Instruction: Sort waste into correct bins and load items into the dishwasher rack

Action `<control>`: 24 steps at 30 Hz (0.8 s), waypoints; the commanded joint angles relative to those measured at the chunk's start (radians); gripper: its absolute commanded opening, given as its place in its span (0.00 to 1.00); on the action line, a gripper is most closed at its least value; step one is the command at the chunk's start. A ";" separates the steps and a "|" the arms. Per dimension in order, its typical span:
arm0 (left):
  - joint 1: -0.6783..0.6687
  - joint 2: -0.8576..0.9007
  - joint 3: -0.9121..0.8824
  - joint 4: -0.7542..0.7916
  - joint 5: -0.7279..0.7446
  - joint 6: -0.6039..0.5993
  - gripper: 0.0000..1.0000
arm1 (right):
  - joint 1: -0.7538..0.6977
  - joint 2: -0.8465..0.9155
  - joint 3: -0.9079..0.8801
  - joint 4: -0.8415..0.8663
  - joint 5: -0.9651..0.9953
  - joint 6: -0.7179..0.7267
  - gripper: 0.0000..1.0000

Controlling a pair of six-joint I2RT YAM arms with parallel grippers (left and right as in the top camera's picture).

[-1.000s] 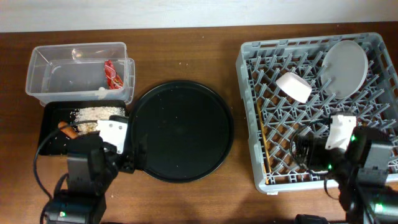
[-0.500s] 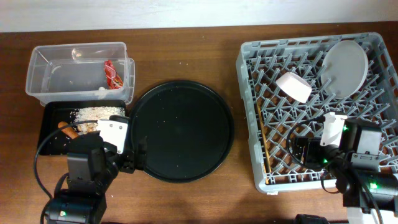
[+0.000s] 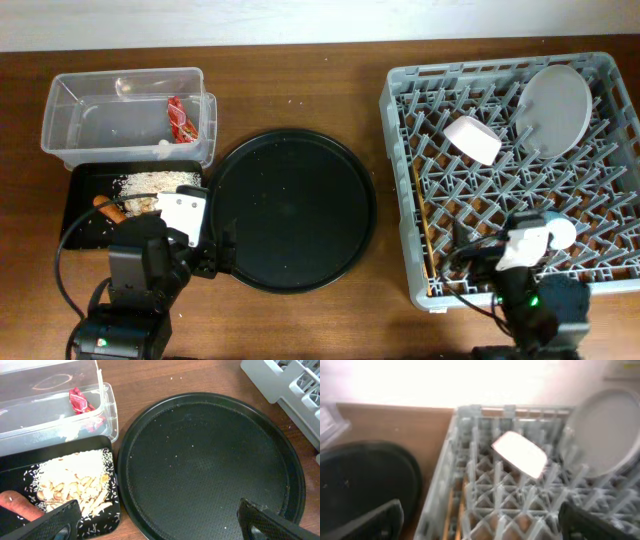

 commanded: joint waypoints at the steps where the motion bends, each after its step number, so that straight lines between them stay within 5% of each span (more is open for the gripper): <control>1: 0.002 -0.003 -0.007 0.002 -0.014 0.013 0.99 | 0.070 -0.140 -0.151 0.146 0.080 0.001 0.98; 8: 0.002 -0.003 -0.007 0.002 -0.014 0.013 0.99 | 0.077 -0.221 -0.385 0.450 0.114 -0.035 0.98; 13: 0.002 -0.003 -0.007 0.002 -0.014 0.013 0.99 | 0.056 -0.221 -0.383 0.369 0.100 -0.179 0.98; 24: 0.002 -0.003 -0.007 0.002 -0.014 0.013 0.99 | 0.050 -0.221 -0.383 0.300 0.100 -0.153 0.98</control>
